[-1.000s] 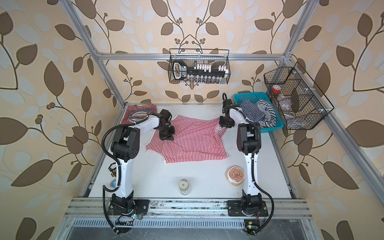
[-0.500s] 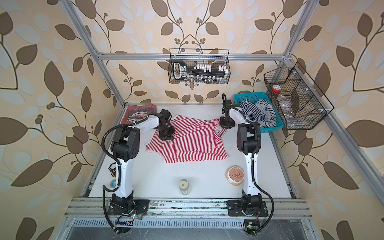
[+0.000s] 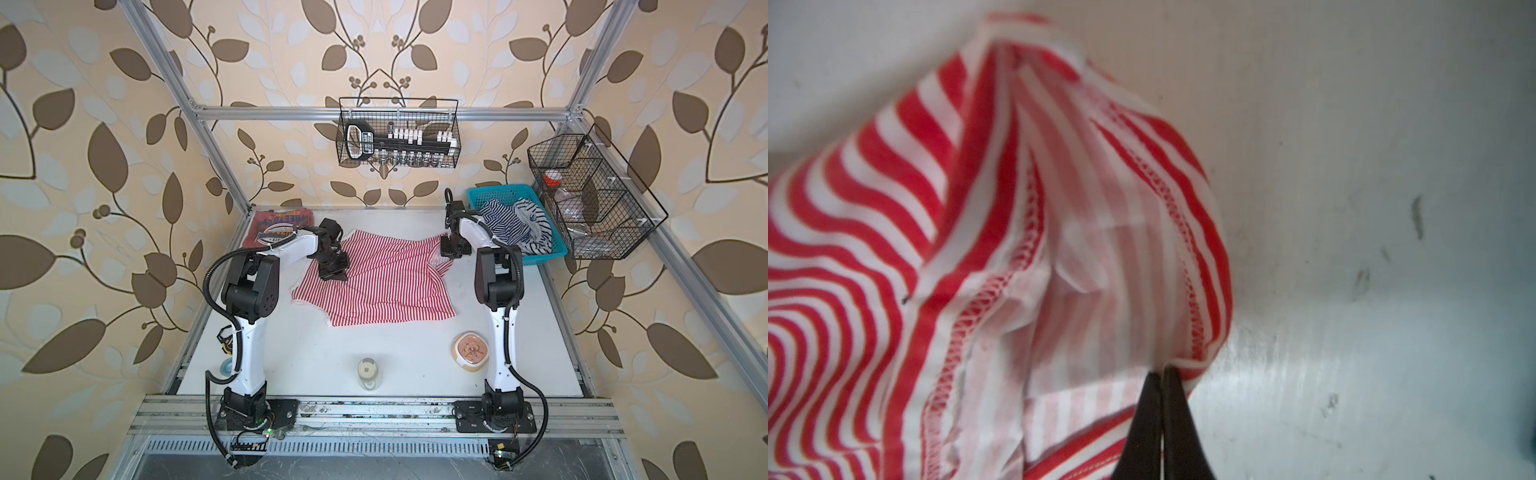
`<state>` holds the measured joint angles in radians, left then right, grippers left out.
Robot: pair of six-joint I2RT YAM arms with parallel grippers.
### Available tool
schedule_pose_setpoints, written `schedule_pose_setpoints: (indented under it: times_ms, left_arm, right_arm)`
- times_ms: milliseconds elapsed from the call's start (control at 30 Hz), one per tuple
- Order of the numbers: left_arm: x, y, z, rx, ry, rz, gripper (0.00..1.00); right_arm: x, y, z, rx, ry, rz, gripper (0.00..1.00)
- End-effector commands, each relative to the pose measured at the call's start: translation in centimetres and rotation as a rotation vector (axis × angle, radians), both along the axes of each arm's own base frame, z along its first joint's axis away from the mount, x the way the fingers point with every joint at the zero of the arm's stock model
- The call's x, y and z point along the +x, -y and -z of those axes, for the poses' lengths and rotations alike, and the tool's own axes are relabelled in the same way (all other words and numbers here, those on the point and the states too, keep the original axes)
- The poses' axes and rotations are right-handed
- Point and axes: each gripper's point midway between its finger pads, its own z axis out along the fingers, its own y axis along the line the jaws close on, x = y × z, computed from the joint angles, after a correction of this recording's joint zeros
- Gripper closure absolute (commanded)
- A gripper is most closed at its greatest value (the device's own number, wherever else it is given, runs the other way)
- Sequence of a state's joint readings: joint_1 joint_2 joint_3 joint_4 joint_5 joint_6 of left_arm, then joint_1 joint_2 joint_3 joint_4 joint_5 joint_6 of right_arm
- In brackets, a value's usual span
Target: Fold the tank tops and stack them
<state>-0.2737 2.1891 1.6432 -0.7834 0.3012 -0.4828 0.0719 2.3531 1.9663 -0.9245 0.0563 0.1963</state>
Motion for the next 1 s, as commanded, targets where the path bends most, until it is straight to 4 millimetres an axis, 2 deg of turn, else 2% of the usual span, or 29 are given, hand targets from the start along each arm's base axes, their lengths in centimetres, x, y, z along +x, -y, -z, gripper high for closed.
schedule_pose_setpoints:
  times_ms: [0, 200, 533, 867, 967]
  left_arm:
    - [-3.6, -3.9, 8.6, 0.187, -0.182, -0.022, 1.0]
    - [-3.6, -4.0, 8.6, 0.189, -0.185, -0.03, 1.0]
    - [-3.7, -4.4, 8.7, 0.21, -0.197, -0.038, 1.0]
    - [-3.6, -4.5, 8.6, 0.218, -0.2, -0.04, 1.0]
    - [-3.6, -4.4, 8.7, 0.215, -0.202, -0.04, 1.0]
  right_arm:
    - [-2.6, 1.3, 0.6, -0.032, -0.089, -0.001, 1.0]
    - [-3.3, 2.5, -0.6, -0.032, -0.066, 0.023, 1.0]
    - [-4.6, 4.2, -1.4, -0.026, -0.052, 0.057, 1.0]
    - [-5.2, 5.1, -2.6, -0.023, -0.017, 0.078, 1.0]
    - [-5.4, 4.6, -2.8, 0.013, -0.008, 0.076, 0.97]
